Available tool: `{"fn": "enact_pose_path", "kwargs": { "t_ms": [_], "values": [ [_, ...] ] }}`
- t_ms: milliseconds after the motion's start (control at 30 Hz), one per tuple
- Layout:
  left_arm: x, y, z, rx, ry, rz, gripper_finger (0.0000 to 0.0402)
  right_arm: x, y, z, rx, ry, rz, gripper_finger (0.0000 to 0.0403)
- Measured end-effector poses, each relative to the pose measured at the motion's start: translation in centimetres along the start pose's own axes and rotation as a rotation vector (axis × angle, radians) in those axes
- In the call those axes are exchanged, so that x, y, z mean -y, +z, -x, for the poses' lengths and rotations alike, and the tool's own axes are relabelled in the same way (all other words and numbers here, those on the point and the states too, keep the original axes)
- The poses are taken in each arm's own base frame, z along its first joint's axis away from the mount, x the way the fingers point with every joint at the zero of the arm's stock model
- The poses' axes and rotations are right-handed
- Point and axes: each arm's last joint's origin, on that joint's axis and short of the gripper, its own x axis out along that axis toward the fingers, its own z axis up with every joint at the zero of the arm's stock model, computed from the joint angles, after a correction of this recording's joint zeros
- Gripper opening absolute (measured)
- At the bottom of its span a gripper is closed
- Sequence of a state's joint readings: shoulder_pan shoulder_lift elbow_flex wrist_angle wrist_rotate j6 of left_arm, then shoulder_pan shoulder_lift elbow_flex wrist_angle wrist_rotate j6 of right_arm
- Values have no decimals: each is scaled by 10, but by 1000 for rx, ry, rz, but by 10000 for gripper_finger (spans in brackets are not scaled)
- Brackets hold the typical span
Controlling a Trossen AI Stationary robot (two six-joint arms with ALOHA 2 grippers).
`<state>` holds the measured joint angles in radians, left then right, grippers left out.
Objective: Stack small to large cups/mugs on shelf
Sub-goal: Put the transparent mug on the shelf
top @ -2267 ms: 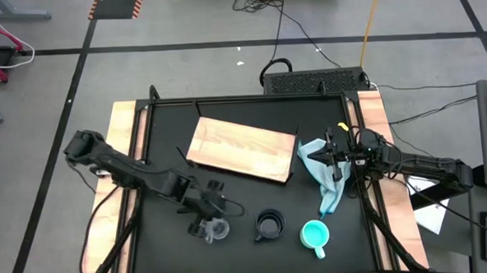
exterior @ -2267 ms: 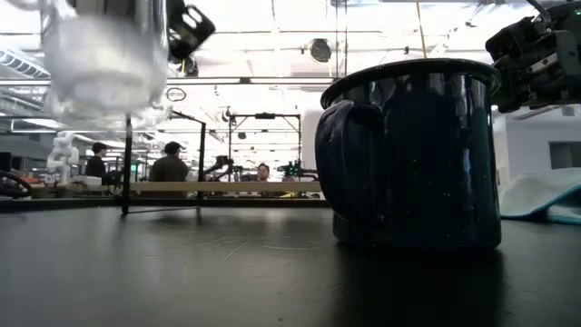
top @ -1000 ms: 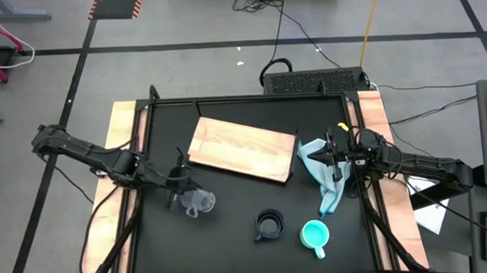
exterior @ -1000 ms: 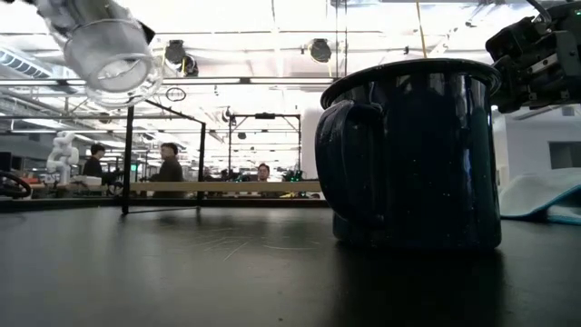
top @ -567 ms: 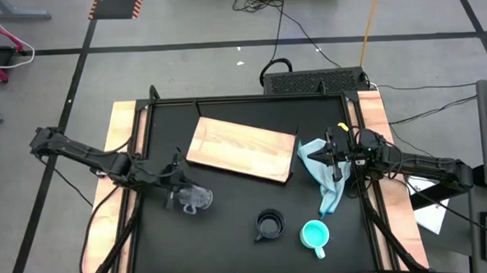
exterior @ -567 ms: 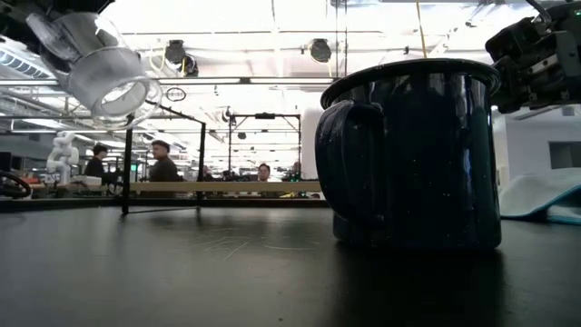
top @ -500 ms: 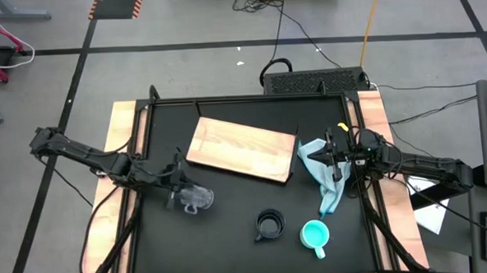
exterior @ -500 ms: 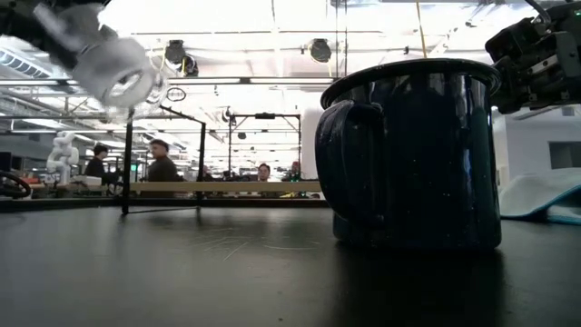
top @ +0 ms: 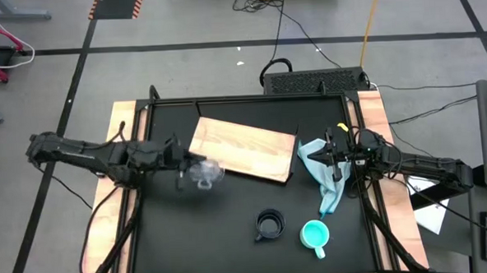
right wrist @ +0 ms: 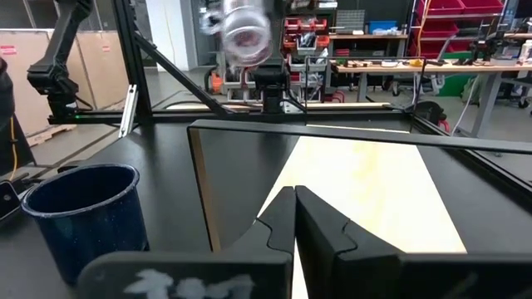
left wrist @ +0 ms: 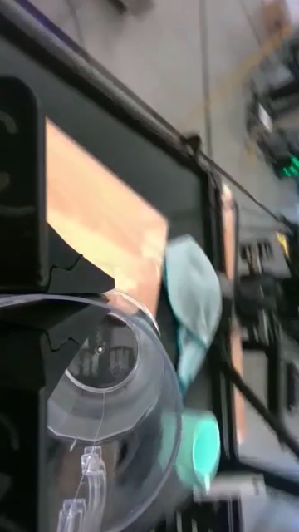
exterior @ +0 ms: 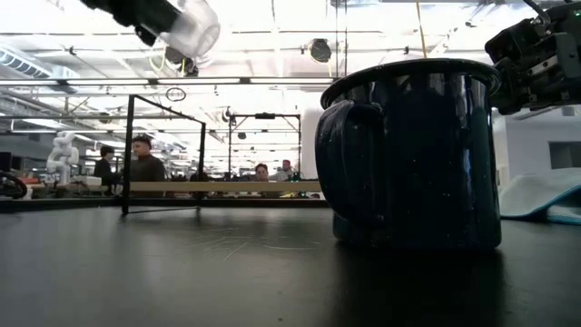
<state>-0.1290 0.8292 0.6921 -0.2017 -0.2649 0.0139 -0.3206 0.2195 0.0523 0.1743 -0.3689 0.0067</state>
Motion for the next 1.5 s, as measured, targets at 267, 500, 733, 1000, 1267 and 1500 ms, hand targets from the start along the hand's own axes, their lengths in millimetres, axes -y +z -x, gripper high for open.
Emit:
{"fn": "enact_pose_path", "kwargs": {
  "t_ms": [267, 500, 733, 1000, 1267, 1500],
  "values": [
    [-37, 48, -13, -169, 5, -2, 0, 0, 0, 0, 0, 0, 0, 0],
    [-60, 63, -53, -383, -58, -35, 0, 0, 0, 0, -1, 0, 0, 0],
    [-78, 59, -90, -613, -92, -112, 0, 0, -1, 0, -9, 0, -3, 0],
    [-98, 46, -114, -761, -113, -138, 0, 0, -3, 0, -30, 0, -8, 0],
    [-108, 33, -117, -841, -121, -128, 0, 0, -3, 0, -32, -1, -8, 0],
    [-106, 30, -117, -842, -175, -119, 0, 0, -3, 0, -34, 0, -9, 0]
  ]
}}
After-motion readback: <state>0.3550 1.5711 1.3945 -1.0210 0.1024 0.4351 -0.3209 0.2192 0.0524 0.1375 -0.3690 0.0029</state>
